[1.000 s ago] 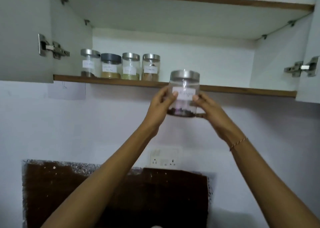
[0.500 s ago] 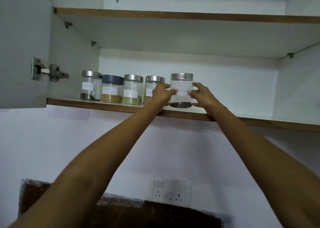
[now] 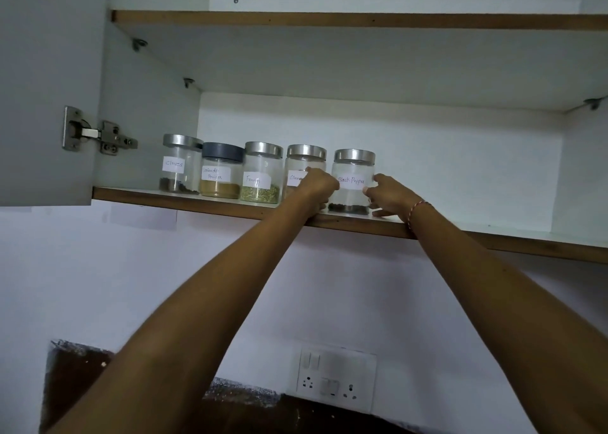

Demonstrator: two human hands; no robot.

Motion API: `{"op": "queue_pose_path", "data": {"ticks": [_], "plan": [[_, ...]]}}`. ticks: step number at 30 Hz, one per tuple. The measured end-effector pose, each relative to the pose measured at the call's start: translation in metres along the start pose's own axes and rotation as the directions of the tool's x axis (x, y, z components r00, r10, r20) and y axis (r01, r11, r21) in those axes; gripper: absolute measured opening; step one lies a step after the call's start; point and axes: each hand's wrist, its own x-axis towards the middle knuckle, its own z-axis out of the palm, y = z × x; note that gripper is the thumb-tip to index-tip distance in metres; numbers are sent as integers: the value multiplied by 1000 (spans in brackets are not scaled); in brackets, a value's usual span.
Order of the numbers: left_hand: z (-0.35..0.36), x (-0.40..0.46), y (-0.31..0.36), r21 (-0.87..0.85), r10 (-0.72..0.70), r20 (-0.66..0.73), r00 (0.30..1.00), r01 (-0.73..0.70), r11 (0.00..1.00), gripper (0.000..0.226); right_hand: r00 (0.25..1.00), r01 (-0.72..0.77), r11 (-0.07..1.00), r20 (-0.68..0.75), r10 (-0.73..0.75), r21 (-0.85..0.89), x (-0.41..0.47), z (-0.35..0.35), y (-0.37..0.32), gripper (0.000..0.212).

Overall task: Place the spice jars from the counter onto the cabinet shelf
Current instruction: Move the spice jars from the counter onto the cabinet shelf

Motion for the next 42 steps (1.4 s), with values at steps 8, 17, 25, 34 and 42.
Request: {"op": "queue_pose_path", "data": {"ticks": [8,17,25,34,42], "plan": [[0,-8,0,72,17,-21,1000,-16,997,47,996,-86,996,1,86,9,-5,0,-1,38],[9,-53,-27,610,595,-147,790,-401,684,40,930,79,978,-338,-143,-195,-48,-3,-2,44],[33,-139,-147,802,742,54,668,-472,367,61,631,148,848,-611,-478,-510,-169,94,44,59],[59,-295,-395,702,37,232,972,-194,685,70,990,30,927,-115,-79,-374,-349,273,171,62],[72,-323,-490,293,-452,302,839,370,882,65,856,-259,955,423,297,-147,-398,348,231,82]]}}
